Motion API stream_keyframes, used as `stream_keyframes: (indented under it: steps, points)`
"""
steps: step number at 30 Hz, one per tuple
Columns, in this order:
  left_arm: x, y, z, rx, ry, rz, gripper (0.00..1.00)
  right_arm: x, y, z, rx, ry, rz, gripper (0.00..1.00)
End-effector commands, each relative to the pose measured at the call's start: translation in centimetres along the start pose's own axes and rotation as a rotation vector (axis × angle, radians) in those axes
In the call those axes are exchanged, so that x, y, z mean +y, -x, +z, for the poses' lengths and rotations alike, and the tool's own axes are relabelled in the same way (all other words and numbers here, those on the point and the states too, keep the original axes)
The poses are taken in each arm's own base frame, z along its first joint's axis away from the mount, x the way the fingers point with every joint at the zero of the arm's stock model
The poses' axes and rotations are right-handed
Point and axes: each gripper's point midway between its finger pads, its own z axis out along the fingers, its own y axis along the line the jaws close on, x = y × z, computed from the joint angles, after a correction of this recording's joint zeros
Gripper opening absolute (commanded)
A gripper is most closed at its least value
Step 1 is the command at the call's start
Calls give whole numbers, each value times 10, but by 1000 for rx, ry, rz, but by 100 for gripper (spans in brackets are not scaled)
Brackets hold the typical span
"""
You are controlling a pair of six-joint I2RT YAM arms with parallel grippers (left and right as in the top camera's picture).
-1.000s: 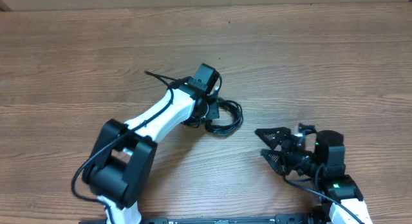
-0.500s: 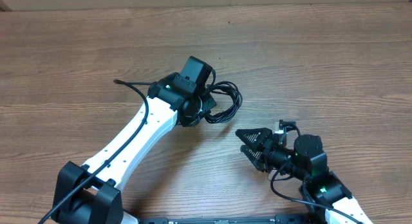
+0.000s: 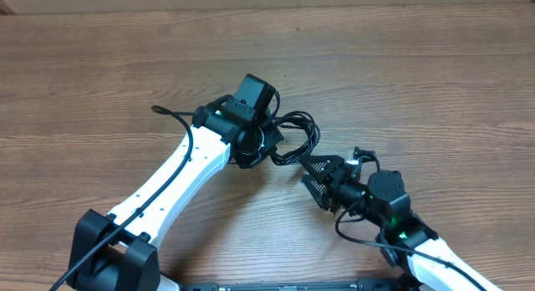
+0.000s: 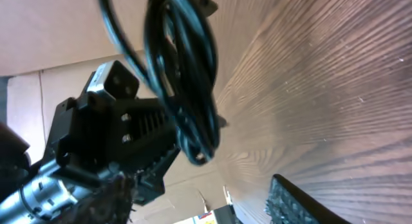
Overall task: Untangle cables
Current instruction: 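Grasp a cable strand with the right gripper and pull apart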
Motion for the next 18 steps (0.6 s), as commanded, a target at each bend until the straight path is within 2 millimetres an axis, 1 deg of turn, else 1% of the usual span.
stream_keyframes:
  steps: [1,4,6,7,8,14,18]
  points:
    - [-14,-6,-12,5,-49,16,4,-3,5,8,-12,-12,52,61]
    - [-14,-9,-11,8,-48,49,4,-8,5,14,2,-18,81,55]
    - [-15,-11,-11,9,-48,65,4,-4,5,16,7,3,74,51]
    - [-15,-11,-11,10,-48,76,4,1,5,16,9,24,65,47]
    - [-15,-12,-11,11,-46,85,4,7,5,16,10,46,54,41]
    - [-14,-14,-11,14,-42,128,4,20,4,15,13,101,26,17]
    - [-15,-16,-11,25,-49,152,4,26,5,15,4,125,-39,6]
